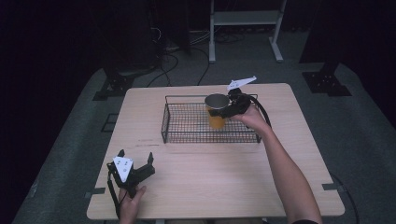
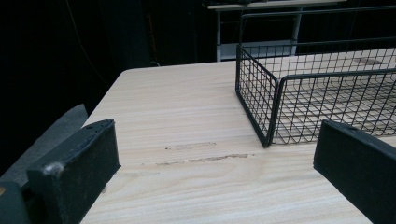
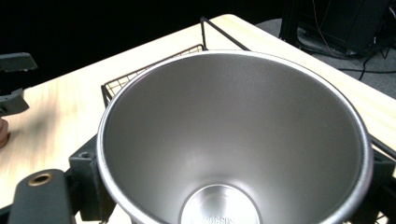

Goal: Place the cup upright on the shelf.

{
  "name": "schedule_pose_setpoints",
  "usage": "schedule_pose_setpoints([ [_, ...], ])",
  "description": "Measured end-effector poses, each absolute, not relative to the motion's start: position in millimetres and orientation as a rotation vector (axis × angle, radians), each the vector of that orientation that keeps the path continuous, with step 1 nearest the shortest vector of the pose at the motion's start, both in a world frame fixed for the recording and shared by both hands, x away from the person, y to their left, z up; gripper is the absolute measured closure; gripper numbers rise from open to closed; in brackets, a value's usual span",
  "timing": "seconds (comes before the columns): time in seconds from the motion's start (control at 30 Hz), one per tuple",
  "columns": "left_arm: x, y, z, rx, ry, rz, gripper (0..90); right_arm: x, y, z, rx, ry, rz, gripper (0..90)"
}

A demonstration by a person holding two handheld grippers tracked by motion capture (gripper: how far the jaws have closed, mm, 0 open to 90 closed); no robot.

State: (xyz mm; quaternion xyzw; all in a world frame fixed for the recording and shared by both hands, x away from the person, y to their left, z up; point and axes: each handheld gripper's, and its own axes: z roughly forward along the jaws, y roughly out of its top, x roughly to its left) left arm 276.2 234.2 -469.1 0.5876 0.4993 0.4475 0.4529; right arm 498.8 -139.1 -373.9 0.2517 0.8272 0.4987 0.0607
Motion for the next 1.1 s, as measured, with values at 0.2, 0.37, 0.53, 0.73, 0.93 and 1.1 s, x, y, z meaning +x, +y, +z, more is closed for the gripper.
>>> schedule_pose_setpoints([
  [0.2, 276, 234, -469, 1.451, 1.234, 1.105, 0.0, 504, -138, -381, 0.779, 2.497, 1.517, 12.9],
  [0.37, 276, 234, -469, 1.453, 1.232, 1.105, 0.0, 508, -133, -388, 0.774, 2.511, 1.494, 12.8],
  [0.53, 276, 234, -469, 1.452, 1.231, 1.103, 0.0, 512, -129, -395, 0.773, 2.524, 1.477, 12.9],
  [0.73, 276, 235, -469, 1.451, 1.231, 1.103, 0.0, 516, -127, -403, 0.76, 2.544, 1.435, 12.8],
  [0.93, 276, 235, -469, 1.451, 1.23, 1.102, 0.0, 517, -124, -412, 0.736, 2.559, 1.38, 12.7],
  [1.1, 276, 235, -469, 1.452, 1.23, 1.102, 0.0, 519, -124, -415, 0.745, 2.547, 1.366, 12.6],
])
